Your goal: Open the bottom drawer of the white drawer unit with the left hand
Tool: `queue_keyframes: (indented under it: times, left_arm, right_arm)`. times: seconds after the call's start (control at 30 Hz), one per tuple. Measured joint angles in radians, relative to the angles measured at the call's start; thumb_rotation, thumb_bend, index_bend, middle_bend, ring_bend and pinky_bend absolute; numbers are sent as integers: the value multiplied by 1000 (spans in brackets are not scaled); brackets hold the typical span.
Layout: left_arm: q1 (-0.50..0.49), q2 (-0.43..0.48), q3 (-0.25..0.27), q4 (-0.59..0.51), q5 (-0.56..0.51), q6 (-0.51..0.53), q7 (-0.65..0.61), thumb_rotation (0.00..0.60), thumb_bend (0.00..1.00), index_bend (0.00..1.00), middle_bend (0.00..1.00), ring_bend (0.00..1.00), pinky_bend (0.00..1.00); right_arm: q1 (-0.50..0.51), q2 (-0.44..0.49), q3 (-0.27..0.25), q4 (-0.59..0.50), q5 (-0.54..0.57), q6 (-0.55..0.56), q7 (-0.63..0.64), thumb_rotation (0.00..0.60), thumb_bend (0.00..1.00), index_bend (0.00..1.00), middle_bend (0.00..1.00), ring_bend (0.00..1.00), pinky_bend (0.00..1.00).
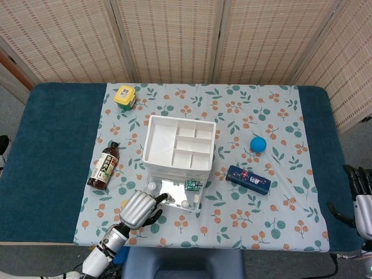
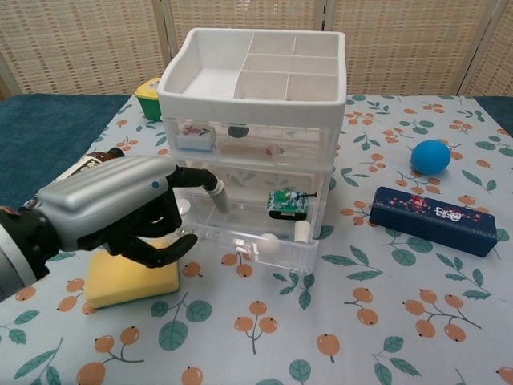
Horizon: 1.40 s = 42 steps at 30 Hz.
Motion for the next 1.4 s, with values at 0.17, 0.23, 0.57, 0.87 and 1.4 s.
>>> queue_keyframes:
  times: [0.17, 0.23, 0.57, 0.87, 1.4]
  left_arm:
    - [-13, 31, -11, 13, 58, 6, -45, 600, 445, 375, 984, 1000, 1000]
    - [-25, 51, -18, 28, 100, 9, -72, 600, 444, 394, 981, 1000, 1000]
    - [-114, 113, -64, 195, 299, 47, -215, 600, 425, 424, 971, 1000, 1000]
    - [-210, 102, -67, 401, 445, 82, -302, 600, 316, 455, 964, 995, 1000]
    - [-417, 13, 12, 737, 697, 169, -371, 600, 262, 486, 964, 995, 1000]
  right_arm:
    - [3, 18, 5, -13, -11, 9, -9, 600, 262, 0, 81, 49, 116]
    - [4, 27, 7, -21, -18, 14, -13, 600, 262, 0, 81, 49, 116]
    - [11, 44, 9, -50, -32, 18, -36, 600, 262, 0, 81, 49, 116]
    - [3, 55, 4, -72, -36, 31, -58, 600, 262, 0, 81, 49, 115]
    - [0, 53, 0, -80, -27, 27, -66, 600, 263, 0, 81, 49, 115]
